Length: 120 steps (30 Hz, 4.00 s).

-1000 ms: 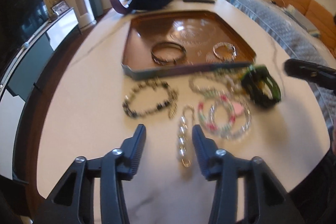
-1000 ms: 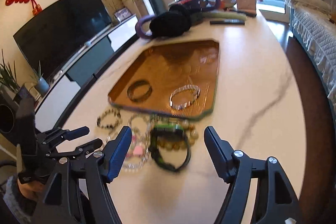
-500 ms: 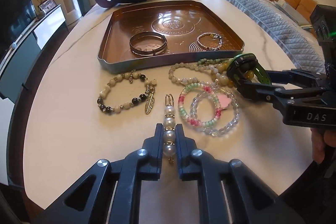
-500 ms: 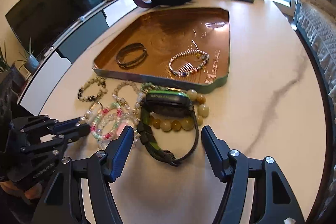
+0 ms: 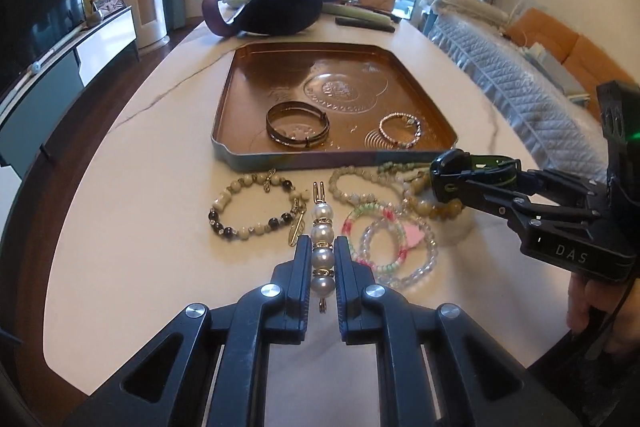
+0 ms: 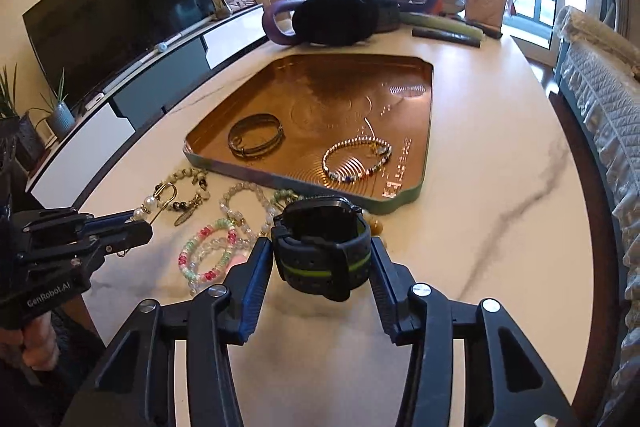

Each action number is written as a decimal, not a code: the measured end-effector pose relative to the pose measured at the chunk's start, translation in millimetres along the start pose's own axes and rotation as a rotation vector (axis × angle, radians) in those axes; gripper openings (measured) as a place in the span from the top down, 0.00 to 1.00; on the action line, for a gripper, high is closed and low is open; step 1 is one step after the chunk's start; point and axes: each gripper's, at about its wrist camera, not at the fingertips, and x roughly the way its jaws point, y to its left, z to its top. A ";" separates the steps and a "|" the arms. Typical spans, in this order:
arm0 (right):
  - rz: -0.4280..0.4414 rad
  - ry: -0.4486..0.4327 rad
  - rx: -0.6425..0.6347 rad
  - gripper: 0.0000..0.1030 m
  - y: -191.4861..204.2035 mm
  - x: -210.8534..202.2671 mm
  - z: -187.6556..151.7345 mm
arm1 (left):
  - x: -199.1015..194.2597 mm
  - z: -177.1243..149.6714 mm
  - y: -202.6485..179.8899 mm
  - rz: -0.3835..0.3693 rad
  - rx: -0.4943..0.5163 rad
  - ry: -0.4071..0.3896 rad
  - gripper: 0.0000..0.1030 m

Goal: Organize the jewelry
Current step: 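Carry the pearl pin and watch into the copper tray and release both, then grasp the multicolour bead bracelet with the left gripper while the right gripper grasps the jade-bead bracelet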

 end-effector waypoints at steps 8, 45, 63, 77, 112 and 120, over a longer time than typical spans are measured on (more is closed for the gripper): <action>0.008 -0.019 0.007 0.58 -0.8 -2.6 1.5 | -6.6 5.8 -2.7 -0.034 -0.015 -0.027 0.89; 0.014 -0.114 0.026 0.58 -18.5 -5.9 38.9 | 22.1 69.6 -16.4 -0.083 -0.050 -0.093 0.89; 0.040 -0.125 0.005 0.58 -35.3 74.1 91.5 | 107.7 117.7 -4.4 -0.131 -0.104 -0.023 0.89; 0.036 -0.083 0.047 0.49 -55.6 89.3 88.7 | 128.6 113.0 -11.6 -0.114 -0.115 0.060 0.78; -0.036 -0.023 0.093 0.46 -39.9 6.4 9.0 | 43.4 19.8 -19.6 0.035 0.073 0.052 0.58; -0.013 0.022 0.044 0.62 -36.0 15.7 4.8 | 56.7 14.7 -24.0 0.034 0.072 0.081 0.66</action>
